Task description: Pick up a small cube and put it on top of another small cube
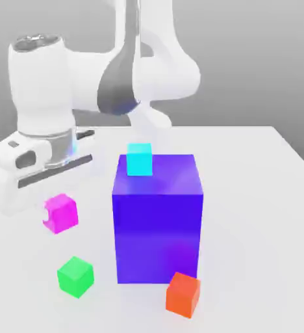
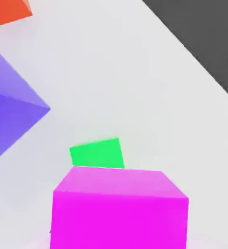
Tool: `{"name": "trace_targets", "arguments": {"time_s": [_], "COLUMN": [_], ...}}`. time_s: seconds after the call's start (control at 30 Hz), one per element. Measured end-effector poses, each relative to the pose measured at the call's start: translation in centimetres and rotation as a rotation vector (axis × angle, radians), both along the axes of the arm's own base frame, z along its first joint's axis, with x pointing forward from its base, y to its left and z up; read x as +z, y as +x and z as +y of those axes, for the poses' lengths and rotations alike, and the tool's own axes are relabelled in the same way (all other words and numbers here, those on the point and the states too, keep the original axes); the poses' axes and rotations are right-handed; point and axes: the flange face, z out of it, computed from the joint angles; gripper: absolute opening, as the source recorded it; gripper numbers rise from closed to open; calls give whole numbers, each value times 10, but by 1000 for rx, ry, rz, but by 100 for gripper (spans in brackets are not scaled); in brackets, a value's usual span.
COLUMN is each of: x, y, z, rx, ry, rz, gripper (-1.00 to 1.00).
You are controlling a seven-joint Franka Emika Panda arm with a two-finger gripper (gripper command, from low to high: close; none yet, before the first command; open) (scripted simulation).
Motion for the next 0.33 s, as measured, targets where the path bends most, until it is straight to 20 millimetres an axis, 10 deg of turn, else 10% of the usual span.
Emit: {"name": "trace_targets", "arguments": {"time_s": [0.2, 0.23, 0.33], "x": [-68, -79, -79], "y": [2, 1, 1], "z": [7, 7, 7], "rx": [94, 94, 94], "ry": [7, 7, 7], "rz": [7, 7, 7], "gripper": [-100, 100, 100]}}
